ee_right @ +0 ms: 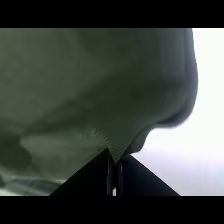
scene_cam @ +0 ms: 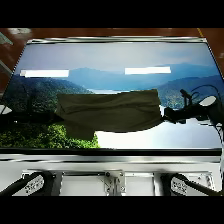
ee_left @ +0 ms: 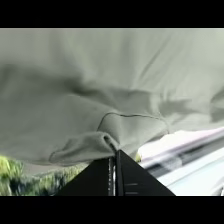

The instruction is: Fold the shirts.

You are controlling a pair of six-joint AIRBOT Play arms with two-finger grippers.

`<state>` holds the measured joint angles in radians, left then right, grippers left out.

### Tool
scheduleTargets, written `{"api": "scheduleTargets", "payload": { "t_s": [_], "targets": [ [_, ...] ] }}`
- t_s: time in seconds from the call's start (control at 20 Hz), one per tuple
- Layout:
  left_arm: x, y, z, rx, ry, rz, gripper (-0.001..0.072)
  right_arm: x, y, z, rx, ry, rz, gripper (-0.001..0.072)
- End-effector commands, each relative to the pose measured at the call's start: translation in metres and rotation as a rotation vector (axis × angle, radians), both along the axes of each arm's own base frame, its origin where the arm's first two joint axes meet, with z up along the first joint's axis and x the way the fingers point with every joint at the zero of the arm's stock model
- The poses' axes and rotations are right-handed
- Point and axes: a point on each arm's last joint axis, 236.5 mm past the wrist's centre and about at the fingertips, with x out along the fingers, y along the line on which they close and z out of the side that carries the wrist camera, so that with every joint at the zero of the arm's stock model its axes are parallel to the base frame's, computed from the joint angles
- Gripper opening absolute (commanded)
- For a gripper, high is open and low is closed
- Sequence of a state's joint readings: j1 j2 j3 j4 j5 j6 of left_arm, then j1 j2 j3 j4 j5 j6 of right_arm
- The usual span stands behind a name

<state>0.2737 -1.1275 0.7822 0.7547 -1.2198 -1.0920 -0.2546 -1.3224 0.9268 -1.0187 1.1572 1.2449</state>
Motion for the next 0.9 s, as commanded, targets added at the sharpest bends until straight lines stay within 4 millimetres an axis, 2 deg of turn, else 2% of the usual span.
{"api": "scheduleTargets", "payload": {
  "t_s": [0.0, 0.15, 0.45, 0.65, 0.85],
  "targets": [
    [0.038, 0.012, 0.038, 0.029, -0.108, 0.02, 0.0038, 0.065, 0.001, 0.025, -0.106, -0.219, -0.055, 0.0061],
    [0.062, 0.02, 0.034, 0.032, -0.106, 0.034, 0.0038, 0.103, 0.001, 0.027, -0.106, -0.266, -0.091, 0.0062],
    [0.111, 0.029, 0.003, -0.017, -0.042, 0.042, 0.0039, 0.169, 0.009, 0.014, -0.107, -0.297, -0.068, 0.0062],
    [0.152, 0.027, 0.001, -0.103, -0.058, 0.072, 0.0039, 0.193, 0.013, -0.003, -0.105, -0.288, -0.066, 0.0062],
    [0.168, 0.031, -0.023, -0.124, -0.003, 0.097, 0.0039, 0.202, 0.01, -0.011, -0.108, -0.292, -0.094, 0.0062]
  ]
}}
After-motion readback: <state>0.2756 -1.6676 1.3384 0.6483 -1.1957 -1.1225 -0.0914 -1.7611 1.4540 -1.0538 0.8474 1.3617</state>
